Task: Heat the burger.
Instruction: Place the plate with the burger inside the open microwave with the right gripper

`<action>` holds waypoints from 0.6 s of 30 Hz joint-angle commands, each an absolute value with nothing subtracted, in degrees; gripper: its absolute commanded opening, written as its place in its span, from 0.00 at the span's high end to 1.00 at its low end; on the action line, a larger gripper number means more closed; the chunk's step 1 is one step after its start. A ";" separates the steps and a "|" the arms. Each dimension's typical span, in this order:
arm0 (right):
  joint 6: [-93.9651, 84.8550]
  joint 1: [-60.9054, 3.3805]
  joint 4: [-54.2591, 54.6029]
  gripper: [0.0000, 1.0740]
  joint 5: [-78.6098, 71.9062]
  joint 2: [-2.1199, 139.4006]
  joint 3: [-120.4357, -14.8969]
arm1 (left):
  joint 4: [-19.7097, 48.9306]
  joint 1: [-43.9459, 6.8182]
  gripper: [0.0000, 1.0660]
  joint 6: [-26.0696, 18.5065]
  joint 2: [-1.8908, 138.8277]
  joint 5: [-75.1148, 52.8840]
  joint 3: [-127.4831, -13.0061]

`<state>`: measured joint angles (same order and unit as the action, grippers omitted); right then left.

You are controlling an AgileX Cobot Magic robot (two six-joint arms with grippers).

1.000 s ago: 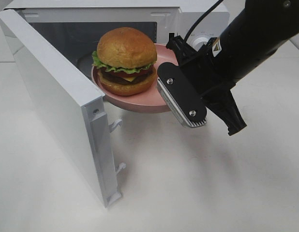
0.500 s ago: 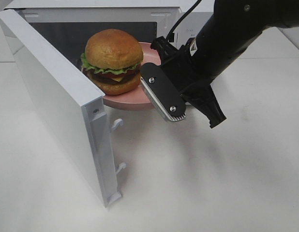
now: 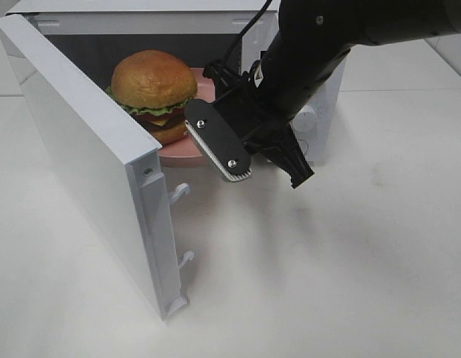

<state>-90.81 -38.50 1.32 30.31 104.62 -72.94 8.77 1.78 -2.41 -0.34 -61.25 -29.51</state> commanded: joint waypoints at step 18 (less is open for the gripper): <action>-88.58 -38.90 1.32 1.00 29.85 111.27 -84.05 | 9.00 1.78 0.06 -2.46 -1.20 -61.36 -29.45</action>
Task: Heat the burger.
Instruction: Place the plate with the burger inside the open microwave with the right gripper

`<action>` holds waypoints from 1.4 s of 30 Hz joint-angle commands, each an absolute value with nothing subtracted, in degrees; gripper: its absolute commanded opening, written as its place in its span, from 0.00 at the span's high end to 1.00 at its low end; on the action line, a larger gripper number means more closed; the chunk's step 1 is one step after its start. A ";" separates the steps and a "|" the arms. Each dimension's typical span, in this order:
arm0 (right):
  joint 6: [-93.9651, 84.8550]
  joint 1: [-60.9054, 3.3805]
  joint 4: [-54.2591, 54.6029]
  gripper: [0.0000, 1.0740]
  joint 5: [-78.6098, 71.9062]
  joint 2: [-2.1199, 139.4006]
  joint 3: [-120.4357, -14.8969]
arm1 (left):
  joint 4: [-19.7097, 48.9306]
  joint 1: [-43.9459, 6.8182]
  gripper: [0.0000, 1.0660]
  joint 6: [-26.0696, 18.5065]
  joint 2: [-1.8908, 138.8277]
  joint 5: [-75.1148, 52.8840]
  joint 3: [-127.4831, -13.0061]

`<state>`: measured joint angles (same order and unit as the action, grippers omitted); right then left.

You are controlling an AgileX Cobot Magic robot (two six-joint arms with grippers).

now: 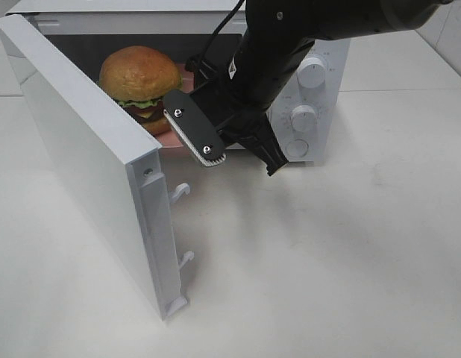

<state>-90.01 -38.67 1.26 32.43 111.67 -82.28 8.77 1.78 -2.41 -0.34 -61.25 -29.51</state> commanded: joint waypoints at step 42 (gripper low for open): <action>-77.01 -38.90 -4.41 1.00 40.22 130.58 -115.05 | 8.65 1.78 0.06 -2.46 -1.20 -61.36 -29.45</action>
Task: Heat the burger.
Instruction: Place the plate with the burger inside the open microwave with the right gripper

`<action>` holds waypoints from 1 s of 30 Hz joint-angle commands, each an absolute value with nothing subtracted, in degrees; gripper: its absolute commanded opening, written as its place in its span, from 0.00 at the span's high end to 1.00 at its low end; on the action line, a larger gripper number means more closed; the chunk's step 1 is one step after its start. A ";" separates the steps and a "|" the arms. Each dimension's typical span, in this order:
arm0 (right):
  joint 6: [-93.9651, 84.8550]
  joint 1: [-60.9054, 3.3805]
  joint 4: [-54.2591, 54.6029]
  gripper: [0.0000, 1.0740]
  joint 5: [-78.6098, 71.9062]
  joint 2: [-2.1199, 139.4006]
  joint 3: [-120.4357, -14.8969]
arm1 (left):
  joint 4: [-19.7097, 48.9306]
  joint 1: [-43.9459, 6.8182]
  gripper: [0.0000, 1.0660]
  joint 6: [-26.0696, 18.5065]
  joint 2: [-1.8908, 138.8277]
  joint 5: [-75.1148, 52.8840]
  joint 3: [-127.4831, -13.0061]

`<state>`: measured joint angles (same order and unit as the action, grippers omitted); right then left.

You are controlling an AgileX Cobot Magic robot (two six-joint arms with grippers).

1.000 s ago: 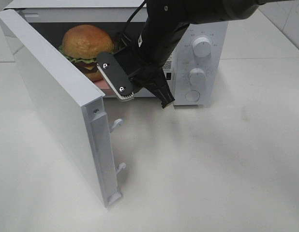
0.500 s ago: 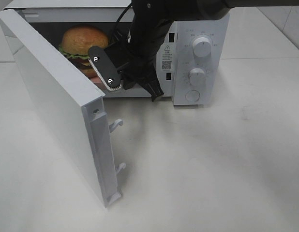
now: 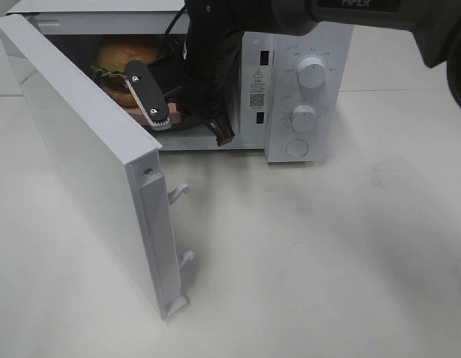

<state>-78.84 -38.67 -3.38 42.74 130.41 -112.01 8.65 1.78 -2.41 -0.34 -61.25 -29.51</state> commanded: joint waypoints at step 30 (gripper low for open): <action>-69.16 -38.73 -8.14 0.99 36.84 143.07 -126.34 | 8.65 1.78 0.06 -2.46 -1.20 -61.36 -29.45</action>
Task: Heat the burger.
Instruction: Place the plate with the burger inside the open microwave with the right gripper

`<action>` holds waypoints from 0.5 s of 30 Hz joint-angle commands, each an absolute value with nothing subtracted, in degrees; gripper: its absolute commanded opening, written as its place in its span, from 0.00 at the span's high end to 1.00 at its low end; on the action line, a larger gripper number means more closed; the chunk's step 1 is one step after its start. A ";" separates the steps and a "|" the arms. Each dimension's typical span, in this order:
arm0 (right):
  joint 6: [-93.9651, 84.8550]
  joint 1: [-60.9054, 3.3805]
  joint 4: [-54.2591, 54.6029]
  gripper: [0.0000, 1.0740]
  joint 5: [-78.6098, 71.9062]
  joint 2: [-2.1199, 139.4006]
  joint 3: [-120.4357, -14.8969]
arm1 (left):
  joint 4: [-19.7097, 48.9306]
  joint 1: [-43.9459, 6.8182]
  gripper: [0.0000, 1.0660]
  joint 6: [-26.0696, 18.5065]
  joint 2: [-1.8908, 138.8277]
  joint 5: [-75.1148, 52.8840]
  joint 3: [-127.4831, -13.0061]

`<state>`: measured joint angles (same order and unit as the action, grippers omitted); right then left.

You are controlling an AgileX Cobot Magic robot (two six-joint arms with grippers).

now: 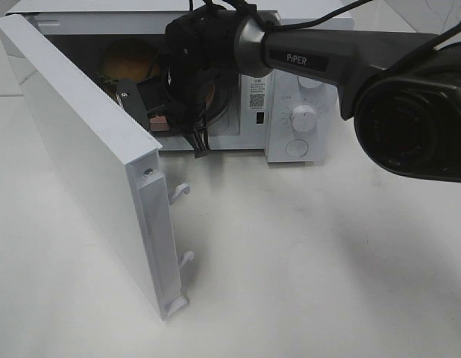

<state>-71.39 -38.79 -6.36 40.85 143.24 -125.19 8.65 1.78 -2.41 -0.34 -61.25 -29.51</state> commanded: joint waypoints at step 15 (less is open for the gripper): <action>-67.38 -38.04 -6.53 0.78 35.75 143.24 -126.51 | 8.65 1.78 0.06 -2.46 -1.20 -61.36 -29.45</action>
<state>-67.90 -38.22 -6.65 36.61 143.41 -125.88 8.65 1.78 -2.41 -0.34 -61.25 -29.51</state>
